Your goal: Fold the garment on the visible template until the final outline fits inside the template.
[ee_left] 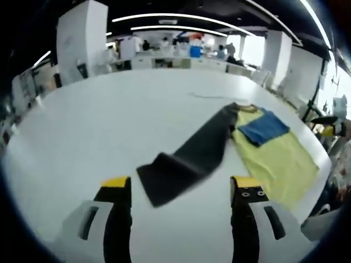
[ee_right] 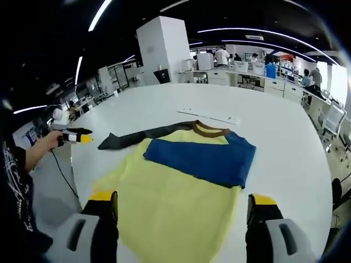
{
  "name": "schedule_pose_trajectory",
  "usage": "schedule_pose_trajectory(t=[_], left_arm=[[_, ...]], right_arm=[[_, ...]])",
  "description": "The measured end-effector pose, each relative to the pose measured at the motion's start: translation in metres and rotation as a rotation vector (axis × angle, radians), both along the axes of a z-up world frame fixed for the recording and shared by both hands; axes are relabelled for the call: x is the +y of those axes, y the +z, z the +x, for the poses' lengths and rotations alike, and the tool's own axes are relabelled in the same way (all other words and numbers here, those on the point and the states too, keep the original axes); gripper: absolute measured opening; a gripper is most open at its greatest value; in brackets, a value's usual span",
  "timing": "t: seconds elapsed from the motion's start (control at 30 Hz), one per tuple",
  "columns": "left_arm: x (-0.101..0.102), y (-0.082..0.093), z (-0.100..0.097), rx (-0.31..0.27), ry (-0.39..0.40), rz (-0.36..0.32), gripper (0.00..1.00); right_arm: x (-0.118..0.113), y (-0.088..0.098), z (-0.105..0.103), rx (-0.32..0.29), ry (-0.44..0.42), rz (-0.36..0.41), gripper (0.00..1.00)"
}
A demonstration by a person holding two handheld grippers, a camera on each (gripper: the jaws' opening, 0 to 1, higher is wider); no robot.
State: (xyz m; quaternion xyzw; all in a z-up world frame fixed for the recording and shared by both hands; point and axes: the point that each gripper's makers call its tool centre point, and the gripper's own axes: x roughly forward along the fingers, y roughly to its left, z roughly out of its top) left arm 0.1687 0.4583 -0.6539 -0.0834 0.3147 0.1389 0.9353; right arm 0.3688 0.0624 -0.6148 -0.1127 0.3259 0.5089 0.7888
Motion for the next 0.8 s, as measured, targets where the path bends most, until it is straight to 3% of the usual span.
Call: schedule_pose_trajectory(t=[0.17, 0.37, 0.8], left_arm=[[0.012, -0.014, 0.000, 0.000, 0.056, -0.042, 0.57], [0.022, -0.031, 0.002, 0.056, 0.059, -0.042, 0.51], [0.050, -0.059, 0.006, 0.116, 0.143, -0.035, 0.37]], right_arm=[[0.004, -0.001, -0.007, -0.001, 0.032, -0.009, 0.98], [0.008, 0.000, -0.013, -0.001, 0.058, -0.010, 0.98], [0.011, 0.012, -0.019, -0.026, 0.072, -0.003, 0.96]])
